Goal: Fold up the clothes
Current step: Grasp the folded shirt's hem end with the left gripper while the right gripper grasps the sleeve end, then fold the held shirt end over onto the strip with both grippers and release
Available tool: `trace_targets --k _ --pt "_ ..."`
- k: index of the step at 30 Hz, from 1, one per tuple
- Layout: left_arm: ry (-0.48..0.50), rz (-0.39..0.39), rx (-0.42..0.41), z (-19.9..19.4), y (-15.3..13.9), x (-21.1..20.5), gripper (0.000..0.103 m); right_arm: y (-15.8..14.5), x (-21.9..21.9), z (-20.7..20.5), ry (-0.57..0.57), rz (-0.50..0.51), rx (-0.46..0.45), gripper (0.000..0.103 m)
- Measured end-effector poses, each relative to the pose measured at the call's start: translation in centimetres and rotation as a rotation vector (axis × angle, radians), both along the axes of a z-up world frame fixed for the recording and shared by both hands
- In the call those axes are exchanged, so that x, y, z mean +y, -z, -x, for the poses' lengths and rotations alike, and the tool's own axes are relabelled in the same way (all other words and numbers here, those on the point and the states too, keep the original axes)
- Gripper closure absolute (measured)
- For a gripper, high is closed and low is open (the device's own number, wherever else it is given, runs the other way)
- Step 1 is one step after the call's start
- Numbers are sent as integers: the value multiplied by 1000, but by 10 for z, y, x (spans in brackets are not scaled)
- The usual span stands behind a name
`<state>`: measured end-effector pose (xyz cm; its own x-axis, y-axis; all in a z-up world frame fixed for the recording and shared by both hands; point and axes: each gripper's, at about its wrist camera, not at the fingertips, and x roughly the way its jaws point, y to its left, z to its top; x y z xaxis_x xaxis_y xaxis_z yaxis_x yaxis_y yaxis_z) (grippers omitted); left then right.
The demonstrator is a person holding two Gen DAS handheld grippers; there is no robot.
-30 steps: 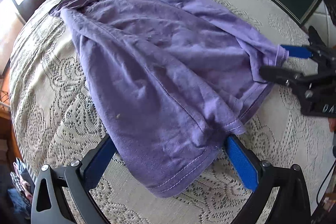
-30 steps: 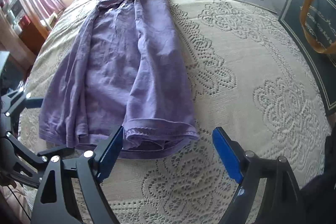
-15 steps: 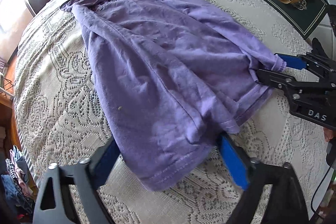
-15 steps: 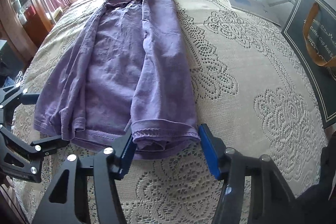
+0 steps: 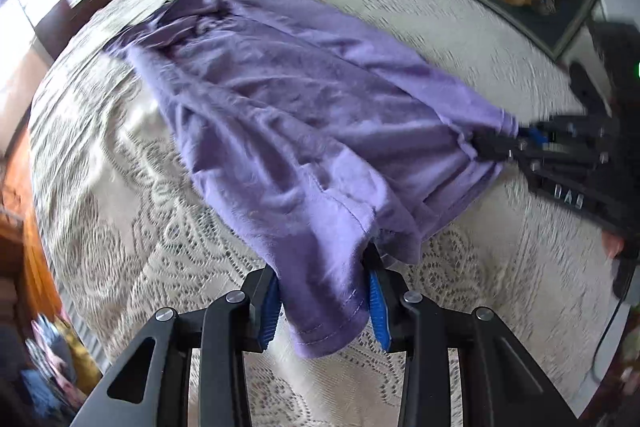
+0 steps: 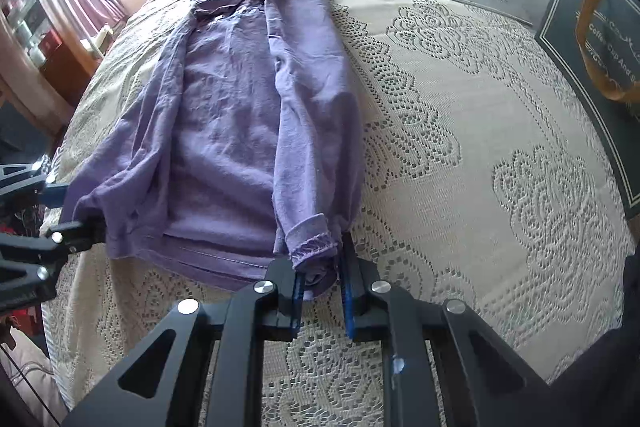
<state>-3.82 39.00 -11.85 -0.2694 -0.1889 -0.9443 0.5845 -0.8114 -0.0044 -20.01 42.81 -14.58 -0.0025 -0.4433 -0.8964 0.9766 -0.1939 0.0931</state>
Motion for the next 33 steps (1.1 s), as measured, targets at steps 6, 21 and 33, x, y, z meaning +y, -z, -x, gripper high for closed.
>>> trace_targets --k 6,21,33 --pt "15 -40 27 1 7 0 90 -1 2 5 28 4 -43 88" --pt "-55 -88 263 -47 -96 -126 92 -124 -75 -19 16 223 -12 94" --pt "-31 -205 297 -29 -89 -355 92 -146 -305 -7 63 206 6 94"
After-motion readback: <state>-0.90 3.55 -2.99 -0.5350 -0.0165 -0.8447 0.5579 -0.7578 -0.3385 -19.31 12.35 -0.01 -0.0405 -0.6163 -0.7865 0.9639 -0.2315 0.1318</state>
